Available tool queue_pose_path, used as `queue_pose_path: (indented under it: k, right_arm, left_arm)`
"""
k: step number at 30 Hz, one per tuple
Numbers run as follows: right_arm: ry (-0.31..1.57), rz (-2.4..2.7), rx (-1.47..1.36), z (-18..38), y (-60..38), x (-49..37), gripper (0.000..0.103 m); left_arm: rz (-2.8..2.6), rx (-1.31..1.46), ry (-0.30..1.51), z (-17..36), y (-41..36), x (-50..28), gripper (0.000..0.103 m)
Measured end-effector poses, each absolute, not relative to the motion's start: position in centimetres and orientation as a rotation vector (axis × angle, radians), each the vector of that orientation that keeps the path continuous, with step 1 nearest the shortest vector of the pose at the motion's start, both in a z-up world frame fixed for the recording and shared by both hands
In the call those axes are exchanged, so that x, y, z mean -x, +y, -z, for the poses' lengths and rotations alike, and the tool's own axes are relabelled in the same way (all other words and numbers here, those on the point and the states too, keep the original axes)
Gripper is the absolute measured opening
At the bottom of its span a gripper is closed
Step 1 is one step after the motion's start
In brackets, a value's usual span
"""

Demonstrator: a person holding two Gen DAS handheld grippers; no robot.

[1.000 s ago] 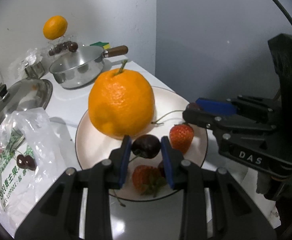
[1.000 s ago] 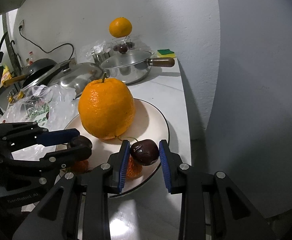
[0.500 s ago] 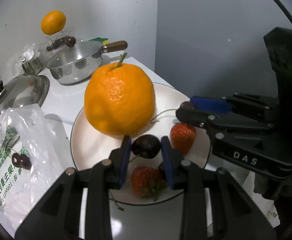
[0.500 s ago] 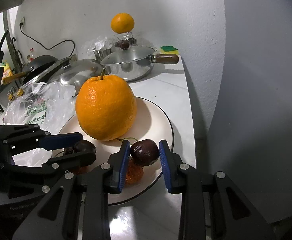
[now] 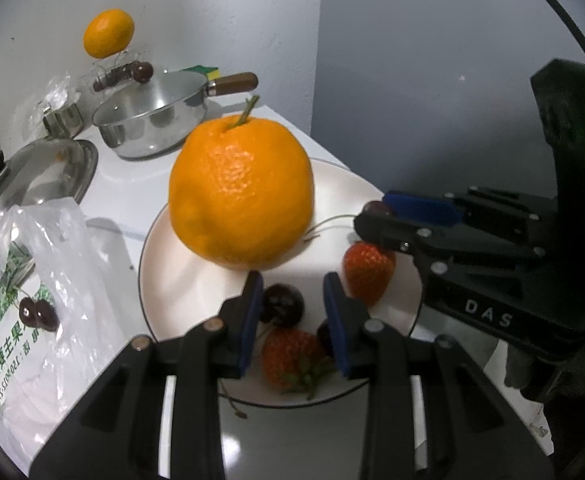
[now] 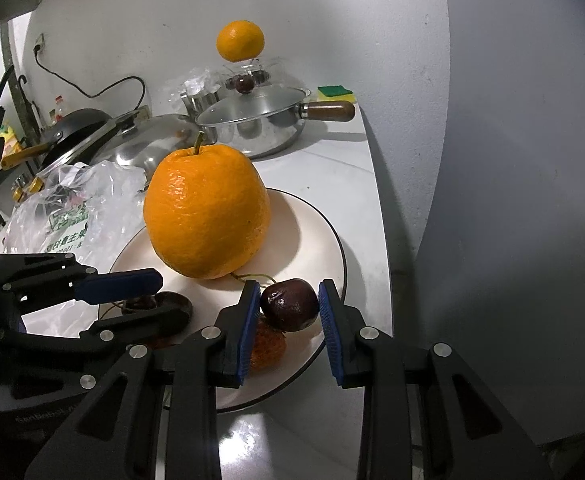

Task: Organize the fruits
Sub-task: 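Lower the left gripper onto the plate and open it to release the cherry, then open the right gripper to drop its cherry onto the plate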

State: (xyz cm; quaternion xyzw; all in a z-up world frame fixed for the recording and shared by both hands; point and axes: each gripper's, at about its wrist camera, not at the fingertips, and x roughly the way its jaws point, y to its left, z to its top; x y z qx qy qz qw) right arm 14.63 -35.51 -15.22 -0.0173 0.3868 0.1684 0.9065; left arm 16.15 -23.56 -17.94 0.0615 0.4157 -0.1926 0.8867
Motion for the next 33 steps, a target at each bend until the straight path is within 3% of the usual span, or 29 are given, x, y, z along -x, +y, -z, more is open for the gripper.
queue_pose_path:
  k: [16, 20, 23, 33]
  right_arm:
    - [0.807, -0.331, 0.034, 15.0, -35.5, -14.6, 0.032]
    - [0.810, -0.328, 0.031, 14.9, -35.5, -14.6, 0.033]
    - [0.807, -0.326, 0.027, 14.8, -35.7, -14.5, 0.042]
    - [0.797, -0.308, 0.029, 14.2, -35.7, -14.1, 0.046]
  left_arm:
    - [0.380, -0.120, 0.858, 17.3, -23.1, -15.5, 0.038]
    - [0.378, -0.112, 0.853, 17.1, -22.9, -15.4, 0.053]
    - [0.377, -0.109, 0.850, 16.9, -22.7, -15.3, 0.053]
    - [0.370, -0.103, 0.832, 16.2, -22.3, -14.6, 0.053]
